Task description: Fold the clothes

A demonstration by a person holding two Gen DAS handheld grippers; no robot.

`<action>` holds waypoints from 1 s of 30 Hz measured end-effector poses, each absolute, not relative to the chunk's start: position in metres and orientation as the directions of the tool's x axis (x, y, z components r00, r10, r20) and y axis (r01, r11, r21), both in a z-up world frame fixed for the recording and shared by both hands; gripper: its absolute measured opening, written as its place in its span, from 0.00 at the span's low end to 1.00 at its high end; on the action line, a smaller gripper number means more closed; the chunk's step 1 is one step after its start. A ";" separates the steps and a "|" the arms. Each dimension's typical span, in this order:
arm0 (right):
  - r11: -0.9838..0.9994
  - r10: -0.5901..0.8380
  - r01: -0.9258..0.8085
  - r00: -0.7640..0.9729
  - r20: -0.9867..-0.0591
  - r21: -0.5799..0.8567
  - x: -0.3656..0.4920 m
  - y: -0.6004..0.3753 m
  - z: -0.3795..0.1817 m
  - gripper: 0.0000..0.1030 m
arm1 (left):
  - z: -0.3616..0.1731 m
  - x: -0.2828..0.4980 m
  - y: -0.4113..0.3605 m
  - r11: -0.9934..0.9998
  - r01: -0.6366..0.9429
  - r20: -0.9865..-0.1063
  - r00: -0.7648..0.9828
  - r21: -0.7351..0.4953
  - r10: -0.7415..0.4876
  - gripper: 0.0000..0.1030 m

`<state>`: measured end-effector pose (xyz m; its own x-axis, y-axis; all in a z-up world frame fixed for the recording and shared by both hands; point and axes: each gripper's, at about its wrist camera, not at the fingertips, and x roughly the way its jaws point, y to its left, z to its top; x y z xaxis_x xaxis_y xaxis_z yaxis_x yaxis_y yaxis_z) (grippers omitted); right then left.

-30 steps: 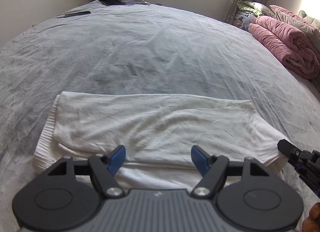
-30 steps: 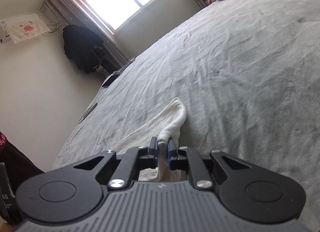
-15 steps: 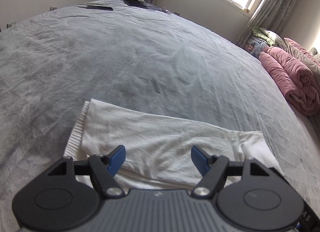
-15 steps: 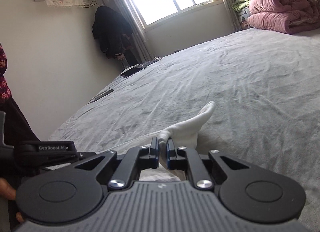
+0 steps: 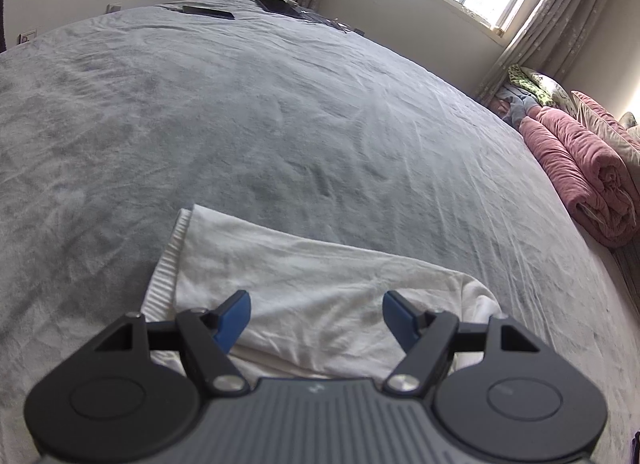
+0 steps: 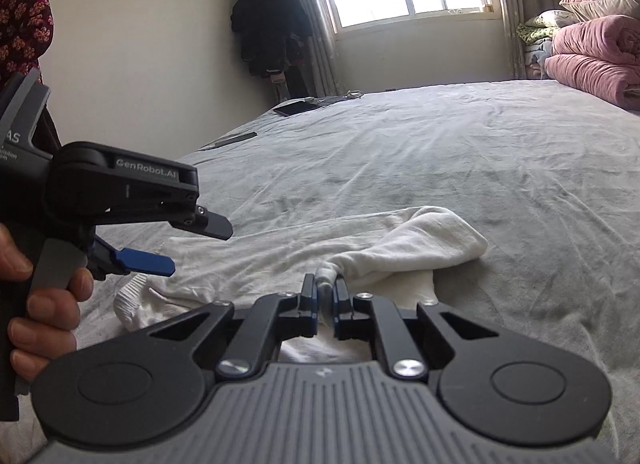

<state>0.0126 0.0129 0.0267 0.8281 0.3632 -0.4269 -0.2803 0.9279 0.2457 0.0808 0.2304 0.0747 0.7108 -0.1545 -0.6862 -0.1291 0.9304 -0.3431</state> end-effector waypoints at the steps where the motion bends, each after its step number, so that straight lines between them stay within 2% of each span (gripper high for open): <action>1: 0.928 0.364 -0.282 0.827 -0.429 0.244 0.012 0.014 0.026 0.10 | 0.075 0.081 0.228 0.933 -0.115 -0.682 0.713 -0.341 -0.162 0.72; 7: 0.922 0.386 -0.329 0.815 -0.432 0.204 0.012 0.030 0.024 0.10 | 0.082 0.080 0.216 0.949 -0.017 -0.661 0.722 -0.314 -0.205 0.72; 11: 0.902 0.430 -0.369 0.804 -0.410 0.223 0.012 0.049 0.027 0.10 | 0.091 0.079 0.221 0.985 -0.014 -0.639 0.762 -0.174 -0.102 0.72; 16: 0.894 0.442 -0.421 0.774 -0.453 0.155 0.013 0.081 0.022 0.10 | 0.086 0.081 0.241 0.968 0.020 -0.645 0.743 -0.250 -0.182 0.71; 19: 0.898 0.423 -0.425 0.769 -0.479 0.113 0.013 0.090 0.015 0.10 | 0.081 0.081 0.240 0.969 0.039 -0.650 0.735 -0.242 -0.192 0.69; 24: 0.901 0.414 -0.424 0.778 -0.473 0.092 0.014 0.091 0.015 0.10 | 0.081 0.082 0.232 0.948 0.121 -0.623 0.728 -0.295 -0.286 0.69; 30: 0.905 0.400 -0.422 0.791 -0.462 0.061 0.012 0.090 0.015 0.10 | 0.071 0.091 0.230 0.895 0.158 -0.604 0.688 -0.416 -0.402 0.70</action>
<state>0.0122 0.0901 0.0147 0.7914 0.4000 -0.4623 -0.4216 0.9047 0.0611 0.0909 0.2298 0.0706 0.6880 -0.4022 -0.6041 0.1582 0.8955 -0.4160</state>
